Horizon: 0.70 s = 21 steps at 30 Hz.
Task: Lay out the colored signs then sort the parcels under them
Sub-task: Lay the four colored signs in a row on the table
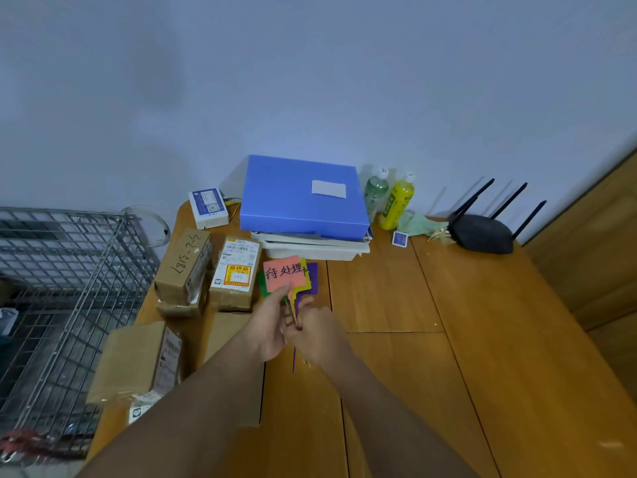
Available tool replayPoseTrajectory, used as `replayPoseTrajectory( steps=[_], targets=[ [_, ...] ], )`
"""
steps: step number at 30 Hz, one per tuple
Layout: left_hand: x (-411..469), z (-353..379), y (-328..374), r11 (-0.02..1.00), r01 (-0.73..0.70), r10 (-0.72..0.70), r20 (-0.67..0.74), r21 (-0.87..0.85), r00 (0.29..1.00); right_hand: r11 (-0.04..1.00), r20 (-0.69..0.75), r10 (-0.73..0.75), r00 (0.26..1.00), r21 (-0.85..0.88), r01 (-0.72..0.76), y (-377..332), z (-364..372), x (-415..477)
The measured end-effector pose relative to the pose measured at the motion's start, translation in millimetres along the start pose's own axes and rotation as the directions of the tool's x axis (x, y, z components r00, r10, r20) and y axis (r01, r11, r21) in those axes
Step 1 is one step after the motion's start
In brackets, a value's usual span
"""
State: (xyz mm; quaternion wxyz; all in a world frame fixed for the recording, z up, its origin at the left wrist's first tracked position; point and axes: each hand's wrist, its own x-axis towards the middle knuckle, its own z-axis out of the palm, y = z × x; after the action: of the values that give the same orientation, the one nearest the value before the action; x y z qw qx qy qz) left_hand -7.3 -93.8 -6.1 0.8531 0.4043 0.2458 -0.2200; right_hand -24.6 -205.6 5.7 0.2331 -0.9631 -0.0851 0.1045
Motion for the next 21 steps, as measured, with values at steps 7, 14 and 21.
replayPoseTrajectory(
  steps=[7, 14, 21],
  targets=[
    [-22, 27, 10, 0.988, -0.146, 0.148, -0.033, 0.056, 0.988, 0.998, -0.076, -0.026, 0.997, 0.062, 0.031, -3, -18, -32],
    [-75, 39, 32, 0.947, -0.305, 0.308, -0.010, 0.097, 0.951, 0.810, -0.087, 0.191, 0.978, 0.577, -0.107, -12, -85, -53],
    [-133, 53, 47, 0.901, -0.427, 0.427, 0.019, 0.074, 0.904, 0.733, -0.202, 0.160, 0.966, 0.680, 0.021, -56, -155, -50]
  ],
)
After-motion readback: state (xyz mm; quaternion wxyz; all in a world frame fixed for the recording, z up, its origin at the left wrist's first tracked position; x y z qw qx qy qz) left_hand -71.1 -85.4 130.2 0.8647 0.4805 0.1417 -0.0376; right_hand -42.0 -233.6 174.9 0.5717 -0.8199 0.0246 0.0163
